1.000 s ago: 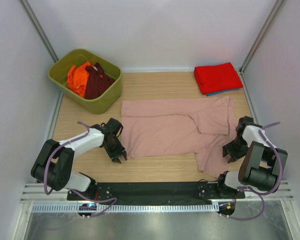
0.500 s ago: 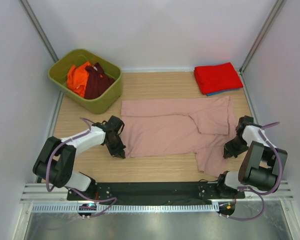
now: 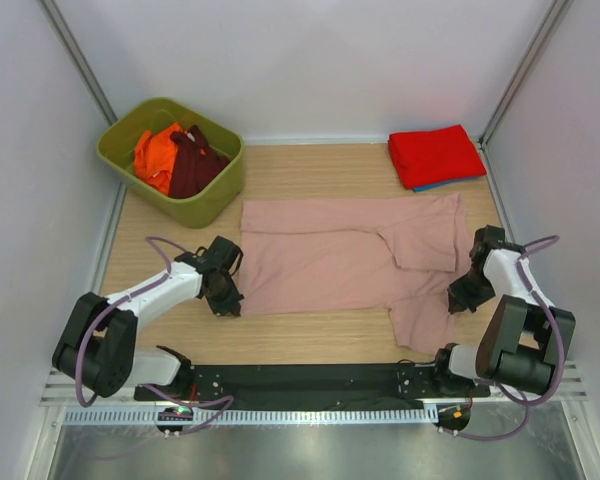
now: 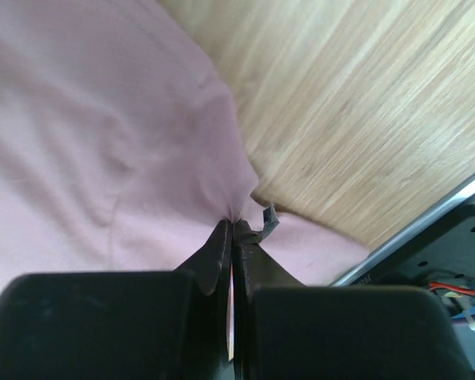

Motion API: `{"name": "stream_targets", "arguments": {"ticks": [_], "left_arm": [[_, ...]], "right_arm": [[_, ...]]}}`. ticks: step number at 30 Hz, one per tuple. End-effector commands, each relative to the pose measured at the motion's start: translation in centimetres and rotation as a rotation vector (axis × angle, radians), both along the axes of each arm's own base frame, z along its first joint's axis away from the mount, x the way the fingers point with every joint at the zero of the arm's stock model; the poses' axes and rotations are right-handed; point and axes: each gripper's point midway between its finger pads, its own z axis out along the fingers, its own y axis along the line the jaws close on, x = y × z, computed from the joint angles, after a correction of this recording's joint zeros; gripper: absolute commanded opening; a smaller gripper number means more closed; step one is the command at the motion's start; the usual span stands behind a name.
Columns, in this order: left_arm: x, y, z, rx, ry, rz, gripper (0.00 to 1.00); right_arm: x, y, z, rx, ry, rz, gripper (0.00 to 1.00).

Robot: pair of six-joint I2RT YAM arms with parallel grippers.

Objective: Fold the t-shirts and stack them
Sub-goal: Fold the tshirt

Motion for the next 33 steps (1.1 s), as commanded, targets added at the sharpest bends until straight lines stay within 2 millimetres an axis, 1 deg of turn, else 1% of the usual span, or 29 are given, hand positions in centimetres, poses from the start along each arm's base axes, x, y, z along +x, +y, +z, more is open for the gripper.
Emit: {"name": "stream_targets", "arguments": {"ticks": [1, 3, 4, 6, 7, 8, 9, 10, 12, 13, 14, 15, 16, 17, 18, 19, 20, 21, 23, 24, 25, 26, 27, 28, 29, 30, 31, 32, 33], "left_arm": [[0.3, 0.7, 1.3, 0.044, -0.026, -0.012, 0.00], [0.6, 0.7, 1.8, 0.048, -0.034, -0.018, 0.00], [1.3, 0.4, 2.5, 0.048, -0.054, -0.024, 0.00], [1.5, 0.4, 2.9, 0.058, -0.052, -0.030, 0.00], [2.3, 0.3, 3.6, 0.063, -0.074, -0.035, 0.00], [2.5, 0.2, 3.9, 0.071, -0.080, -0.039, 0.00], [2.7, 0.3, 4.1, 0.081, -0.074, -0.041, 0.00], [2.9, 0.4, 4.3, 0.092, -0.079, -0.046, 0.00], [4.1, 0.4, 5.2, 0.109, -0.112, -0.046, 0.00], [4.2, 0.5, 5.4, 0.122, -0.109, -0.047, 0.00], [4.7, 0.5, 5.8, 0.128, -0.121, -0.051, 0.00], [5.6, 0.4, 6.5, 0.137, -0.147, -0.048, 0.00], [6.1, 0.4, 6.6, 0.146, -0.153, -0.050, 0.00], [6.5, 0.3, 6.8, 0.153, -0.162, -0.053, 0.00], [7.5, 0.3, 7.5, 0.166, -0.190, -0.058, 0.00], [8.0, 0.3, 7.3, 0.183, -0.180, -0.063, 0.00], [8.5, 0.3, 7.5, 0.193, -0.184, -0.070, 0.00], [9.8, 0.1, 8.4, 0.210, -0.215, -0.078, 0.00], [10.7, 0.1, 8.5, 0.240, -0.211, -0.090, 0.00], [11.7, 0.0, 9.2, 0.252, -0.236, -0.090, 0.00], [12.2, 0.0, 9.3, 0.259, -0.239, -0.090, 0.00], [12.7, 0.1, 8.8, 0.270, -0.226, -0.088, 0.00], [13.0, 0.1, 8.7, 0.278, -0.224, -0.090, 0.00], [14.1, -0.2, 9.3, 0.272, -0.242, -0.082, 0.00], [14.3, 0.0, 8.6, 0.288, -0.211, -0.080, 0.00], [14.8, 0.0, 8.6, 0.295, -0.208, -0.081, 0.00], [15.7, -0.2, 9.3, 0.300, -0.229, -0.078, 0.00], [16.2, -0.1, 9.5, 0.306, -0.233, -0.077, 0.00], [16.5, 0.1, 9.0, 0.323, -0.215, -0.077, 0.00]], "right_arm": [[2.4, -1.4, 3.4, -0.099, -0.064, 0.063, 0.01], [3.0, -1.7, 4.5, -0.125, -0.069, 0.094, 0.01], [4.0, -2.0, 5.4, -0.147, -0.090, 0.116, 0.01], [4.8, -2.1, 6.1, -0.158, -0.106, 0.134, 0.01], [5.8, -2.2, 6.8, -0.170, -0.129, 0.150, 0.01], [6.2, -2.2, 7.0, -0.175, -0.138, 0.158, 0.01], [7.1, -2.4, 7.6, -0.186, -0.166, 0.165, 0.01], [7.6, -2.4, 7.9, -0.192, -0.175, 0.178, 0.01], [8.5, -2.3, 8.3, -0.205, -0.187, 0.209, 0.01], [9.4, -2.4, 8.9, -0.213, -0.214, 0.216, 0.01], [9.9, -2.4, 9.1, -0.214, -0.224, 0.222, 0.01], [10.6, -2.3, 9.1, -0.211, -0.231, 0.227, 0.01], [11.3, -2.4, 9.6, -0.217, -0.251, 0.227, 0.01], [11.8, -2.4, 9.7, -0.216, -0.257, 0.231, 0.01], [12.5, -2.5, 9.7, -0.214, -0.261, 0.232, 0.01], [12.9, -2.5, 9.8, -0.215, -0.265, 0.233, 0.01], [13.3, -2.6, 9.9, -0.215, -0.270, 0.235, 0.01], [14.0, -2.7, 10.1, -0.217, -0.278, 0.240, 0.01], [14.7, -2.9, 10.2, -0.220, -0.280, 0.248, 0.01], [15.3, -3.1, 10.2, -0.224, -0.276, 0.260, 0.01], [15.5, -3.3, 10.2, -0.231, -0.270, 0.263, 0.01], [16.0, -3.4, 10.2, -0.235, -0.272, 0.268, 0.01], [16.7, -3.5, 10.5, -0.237, -0.284, 0.276, 0.01], [17.2, -3.5, 9.9, -0.221, -0.271, 0.283, 0.01], [17.7, -3.5, 9.9, -0.216, -0.275, 0.283, 0.01], [18.4, -3.5, 10.2, -0.210, -0.290, 0.285, 0.01], [18.8, -3.3, 10.1, -0.199, -0.296, 0.286, 0.01], [19.2, -3.0, 9.4, -0.171, -0.287, 0.292, 0.01], [19.7, -3.0, 9.4, -0.167, -0.290, 0.293, 0.01]]}}
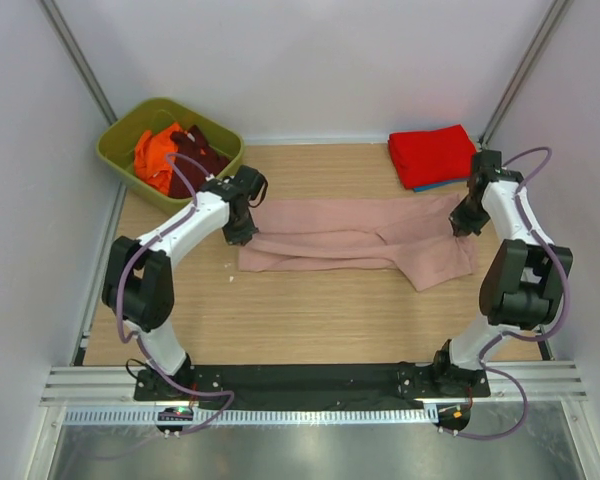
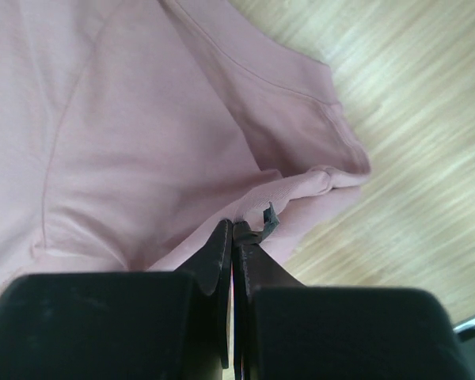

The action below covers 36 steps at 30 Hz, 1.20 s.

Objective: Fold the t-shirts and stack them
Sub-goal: Fold the tshirt

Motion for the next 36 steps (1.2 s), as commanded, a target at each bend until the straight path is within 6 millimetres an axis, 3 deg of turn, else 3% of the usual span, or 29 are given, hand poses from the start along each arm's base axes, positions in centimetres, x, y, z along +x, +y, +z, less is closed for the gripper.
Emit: {"name": "stream_targets", "arguments": {"ticks": [1, 11, 18, 30, 36], "left_arm": [[2.0, 1.3, 1.5, 0.071, -0.033, 0.014, 0.00], [4.9, 4.1, 0.8, 0.105, -0.007, 0.071, 0.00], [6.5, 2.7, -0.4, 0.051, 0.034, 0.038, 0.00], [7.1, 1.6, -2.7, 0.024, 0.084, 0.003, 0.00], [7.1, 1.6, -2.8, 0.025, 0.091, 0.007, 0.00]], "right_arm": [[2.6, -0.1, 0.9, 0.011, -0.056, 0.025, 0.01], [4.8, 0.0, -0.4, 0.054, -0.044, 0.034, 0.01], [5.8, -0.1, -0.8, 0.063, -0.039, 0.031, 0.01], [6.6, -1.1, -1.9, 0.055, -0.038, 0.002, 0.01], [7.2, -1.6, -2.4, 0.056, -0.044, -0.011, 0.02]]}}
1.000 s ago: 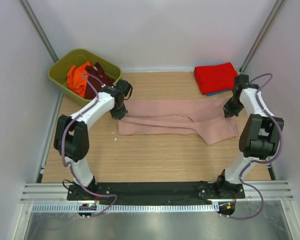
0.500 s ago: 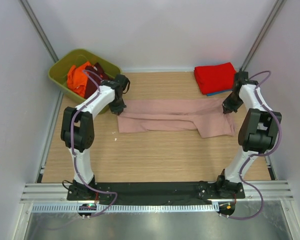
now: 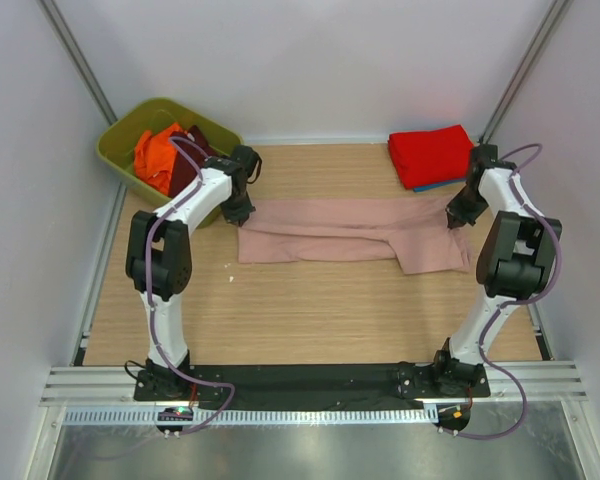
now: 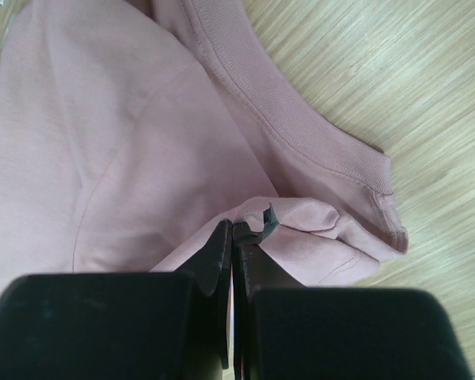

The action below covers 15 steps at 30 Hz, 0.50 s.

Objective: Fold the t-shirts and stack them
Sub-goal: Fold the tshirt

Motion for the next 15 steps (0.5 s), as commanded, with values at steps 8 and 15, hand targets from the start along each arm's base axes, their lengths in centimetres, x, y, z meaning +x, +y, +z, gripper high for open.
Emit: {"name": "stream_targets", "arguments": {"ticks": [8, 15], "left_arm": [[-0.6, 0.7, -0.7, 0.039, 0.068, -0.001, 0.39], [-1.4, 1.0, 3.9, 0.050, -0.023, -0.036, 0.56]], "right_arm": [[3.5, -0.6, 0.9, 0.010, -0.097, -0.011, 0.20], [2.9, -2.3, 4.5, -0.082, -0.079, -0.012, 0.62]]}}
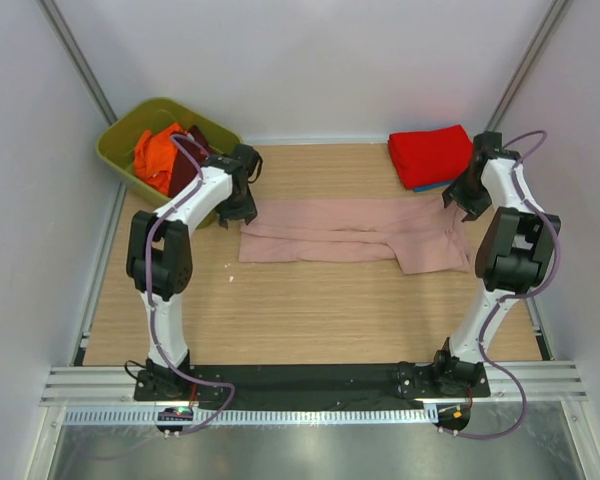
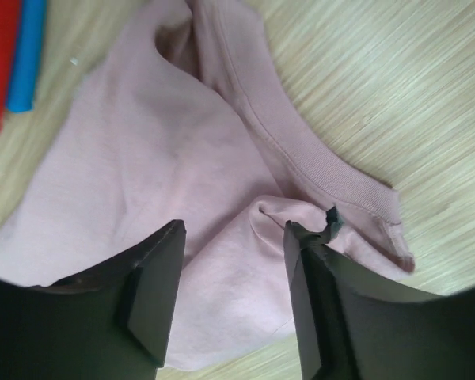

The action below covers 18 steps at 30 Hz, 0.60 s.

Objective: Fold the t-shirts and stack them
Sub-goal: Fold the tshirt

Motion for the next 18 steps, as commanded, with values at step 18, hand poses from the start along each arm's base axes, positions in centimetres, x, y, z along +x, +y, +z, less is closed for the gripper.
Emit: {"name": "stream_targets", "arguments": {"ticks": [18], "left_arm": [[-9.4, -3.3, -0.1, -0.029, 0.092, -0.293, 0.54]], "right_arm": [[-11.0, -3.1, -0.4, 0.083, 0.057, -0.158, 0.61]]}}
